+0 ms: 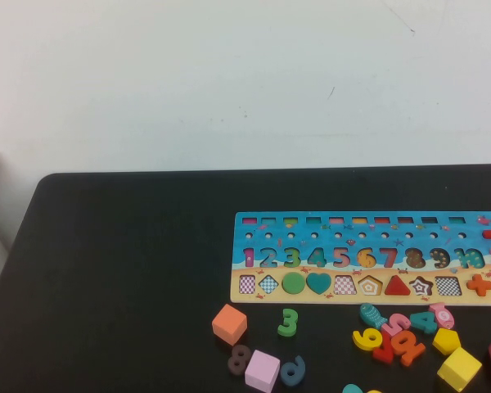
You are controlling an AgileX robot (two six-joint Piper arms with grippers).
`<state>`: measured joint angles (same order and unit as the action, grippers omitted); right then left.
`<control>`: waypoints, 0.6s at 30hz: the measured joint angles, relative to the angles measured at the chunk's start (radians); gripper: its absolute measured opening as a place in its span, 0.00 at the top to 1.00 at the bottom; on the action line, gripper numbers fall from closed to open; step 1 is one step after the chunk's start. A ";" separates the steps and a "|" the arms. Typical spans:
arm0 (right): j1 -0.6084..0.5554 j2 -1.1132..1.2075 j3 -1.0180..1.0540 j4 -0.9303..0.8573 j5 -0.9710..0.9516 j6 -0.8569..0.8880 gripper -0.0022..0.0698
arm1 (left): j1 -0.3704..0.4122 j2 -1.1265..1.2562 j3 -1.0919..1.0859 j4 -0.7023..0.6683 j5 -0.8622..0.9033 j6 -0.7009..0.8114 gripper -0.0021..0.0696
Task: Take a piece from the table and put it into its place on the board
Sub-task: Pick up the "Pentagon"
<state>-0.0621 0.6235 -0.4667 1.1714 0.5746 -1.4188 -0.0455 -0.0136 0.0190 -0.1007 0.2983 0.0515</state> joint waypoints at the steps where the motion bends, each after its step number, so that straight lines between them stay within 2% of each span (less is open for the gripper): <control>1: 0.000 0.015 -0.013 -0.013 0.012 0.000 0.90 | 0.000 0.000 0.000 0.000 0.000 0.000 0.97; 4: 0.000 0.085 -0.081 -0.087 0.072 0.038 0.94 | 0.000 0.000 0.000 0.000 0.000 0.000 0.97; 14: 0.000 0.454 -0.468 -0.483 0.426 0.355 0.94 | 0.000 0.000 0.000 0.000 0.000 0.002 0.97; 18: 0.065 0.595 -0.607 -0.610 0.512 0.446 0.94 | 0.000 0.000 0.000 0.000 0.000 0.002 0.97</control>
<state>0.0033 1.2184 -1.0734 0.5611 1.0868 -0.9733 -0.0455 -0.0136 0.0190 -0.1007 0.2983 0.0539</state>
